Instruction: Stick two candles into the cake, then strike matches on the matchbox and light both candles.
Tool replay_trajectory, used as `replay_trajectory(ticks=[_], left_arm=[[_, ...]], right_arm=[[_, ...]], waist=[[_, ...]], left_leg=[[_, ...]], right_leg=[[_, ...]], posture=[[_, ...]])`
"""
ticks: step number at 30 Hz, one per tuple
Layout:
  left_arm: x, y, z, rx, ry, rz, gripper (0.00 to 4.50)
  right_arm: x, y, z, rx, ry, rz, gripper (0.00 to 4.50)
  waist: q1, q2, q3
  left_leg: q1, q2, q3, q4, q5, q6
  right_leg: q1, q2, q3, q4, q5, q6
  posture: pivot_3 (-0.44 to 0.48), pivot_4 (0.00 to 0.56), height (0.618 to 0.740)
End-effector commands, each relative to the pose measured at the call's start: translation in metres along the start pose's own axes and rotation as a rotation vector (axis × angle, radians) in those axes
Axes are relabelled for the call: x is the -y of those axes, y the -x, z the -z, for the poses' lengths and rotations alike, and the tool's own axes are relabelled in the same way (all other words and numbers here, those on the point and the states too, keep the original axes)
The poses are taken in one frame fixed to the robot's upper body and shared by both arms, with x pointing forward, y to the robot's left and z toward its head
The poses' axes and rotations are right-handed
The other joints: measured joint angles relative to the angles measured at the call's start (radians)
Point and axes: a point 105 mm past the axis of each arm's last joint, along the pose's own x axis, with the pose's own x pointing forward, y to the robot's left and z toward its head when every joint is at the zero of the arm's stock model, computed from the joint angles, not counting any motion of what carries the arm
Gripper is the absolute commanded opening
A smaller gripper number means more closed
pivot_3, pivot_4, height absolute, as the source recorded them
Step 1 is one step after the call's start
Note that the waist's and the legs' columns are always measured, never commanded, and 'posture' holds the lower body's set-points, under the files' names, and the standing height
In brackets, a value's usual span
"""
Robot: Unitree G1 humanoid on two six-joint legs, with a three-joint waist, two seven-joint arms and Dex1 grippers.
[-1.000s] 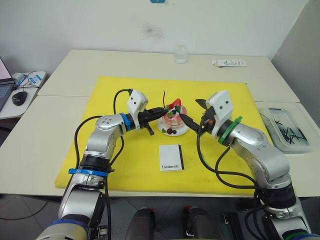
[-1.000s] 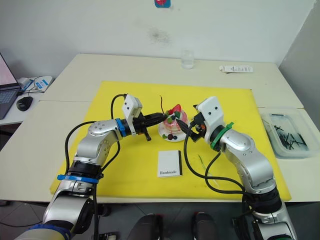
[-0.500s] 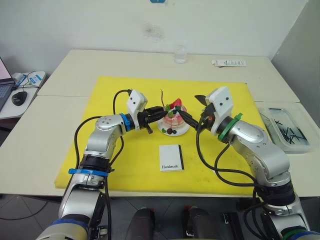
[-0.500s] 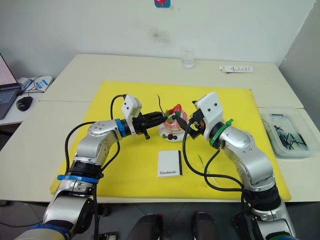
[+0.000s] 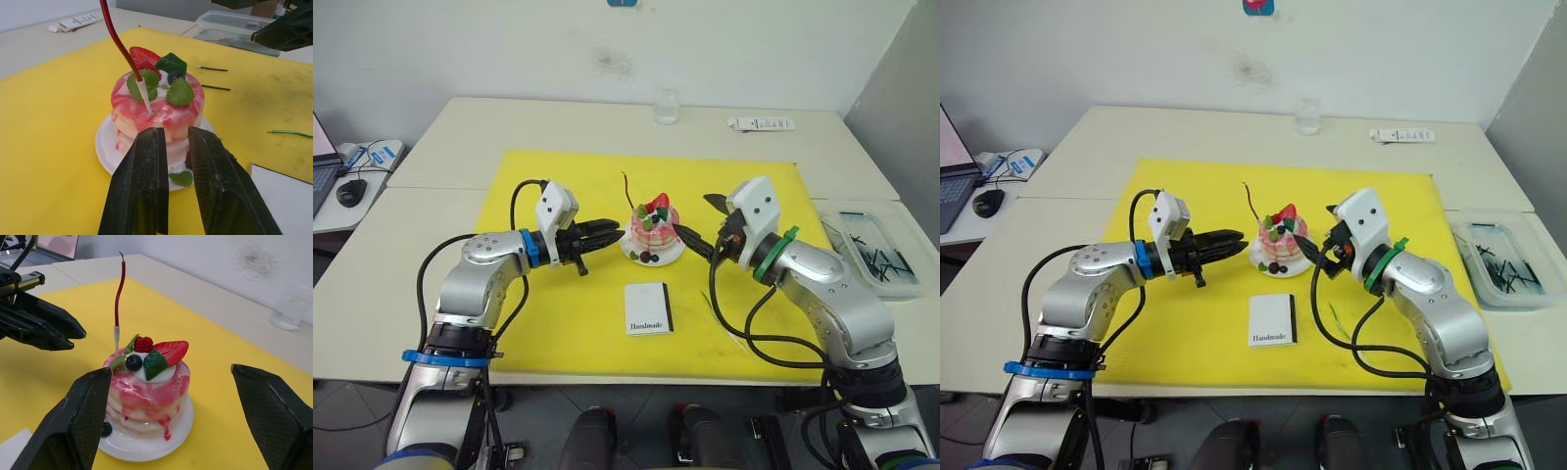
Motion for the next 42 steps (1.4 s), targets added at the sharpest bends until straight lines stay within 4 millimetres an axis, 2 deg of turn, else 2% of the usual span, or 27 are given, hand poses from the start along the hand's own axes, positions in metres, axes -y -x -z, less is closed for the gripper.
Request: replay_trajectory(ticks=[1, 4, 8, 13, 20, 26, 35, 38, 42], left_arm=[[0.012, 0.009, -0.019, 0.031, -0.088, 0.044, 1.07], [0.035, 0.016, -0.025, 0.046, -0.134, 0.126, 1.07], [0.076, 0.026, -0.027, 0.052, -0.182, 0.278, 1.07], [0.113, 0.032, -0.022, 0.058, -0.225, 0.410, 1.07], [0.128, 0.036, -0.015, 0.062, -0.210, 0.427, 1.07], [0.128, 0.035, -0.014, 0.071, -0.220, 0.431, 2.68], [0.132, 0.031, -0.015, 0.076, -0.217, 0.464, 2.68], [0.132, 0.031, -0.015, 0.076, -0.217, 0.464, 2.71], [0.131, 0.031, -0.015, 0.075, -0.215, 0.455, 2.71]], right_arm=[[0.004, 0.018, 0.001, -0.002, -0.009, -0.026, 4.09], [0.001, 0.042, 0.018, -0.095, -0.016, -0.101, 4.09], [-0.007, 0.074, 0.037, -0.208, -0.046, -0.192, 4.09], [-0.022, 0.098, 0.061, -0.285, -0.062, -0.246, 4.09], [-0.035, 0.106, 0.074, -0.282, -0.106, -0.214, 4.09], [-0.040, 0.108, 0.086, -0.303, -0.129, -0.184, 4.09], [-0.050, 0.108, 0.105, -0.354, -0.100, -0.200, 4.09], [-0.051, 0.109, 0.110, -0.370, -0.093, -0.198, 3.51], [-0.049, 0.111, 0.116, -0.399, -0.096, -0.167, 2.10]], waist=[[0.002, 0.000, 0.000], [0.004, 0.000, 0.000], [0.002, 0.000, 0.000], [0.002, 0.000, 0.000], [0.001, 0.001, 0.000], [0.002, 0.001, 0.000], [0.002, 0.001, 0.000], [0.002, 0.001, -0.001], [0.002, 0.001, -0.001]], left_leg=[[0.000, 0.000, 0.000, 0.000, 0.000, 0.000], [0.000, 0.000, 0.000, -0.001, 0.000, 0.000], [0.000, 0.000, 0.002, -0.001, 0.000, 0.000], [0.005, 0.003, 0.001, -0.001, 0.000, 0.000], [0.010, 0.002, -0.002, -0.001, 0.000, 0.000], [0.009, 0.001, -0.002, 0.000, 0.000, 0.000], [0.009, 0.001, -0.002, -0.001, 0.000, 0.000], [0.009, 0.001, -0.002, -0.001, 0.000, 0.000], [0.009, 0.001, -0.002, -0.001, 0.000, 0.000]], right_leg=[[0.000, 0.000, 0.000, 0.000, 0.000, 0.000], [0.000, -0.001, 0.000, -0.002, 0.000, 0.000], [0.000, -0.002, 0.001, -0.003, 0.000, 0.000], [0.003, -0.002, 0.001, -0.001, -0.001, -0.003], [0.007, -0.001, 0.001, -0.002, -0.002, -0.009], [0.007, -0.002, 0.002, -0.003, -0.002, -0.009], [0.007, -0.001, 0.001, -0.003, -0.003, -0.009], [0.007, -0.001, 0.001, -0.003, -0.002, -0.009], [0.007, -0.001, 0.001, -0.003, -0.003, -0.009]], posture=[[0.000, 0.150, 0.740], [0.000, 0.150, 0.740], [0.000, 0.150, 0.740], [0.000, 0.150, 0.740], [0.000, 0.150, 0.740], [0.000, 0.150, 0.740], [0.000, 0.150, 0.740], [0.000, 0.150, 0.740], [0.000, 0.150, 0.740]])
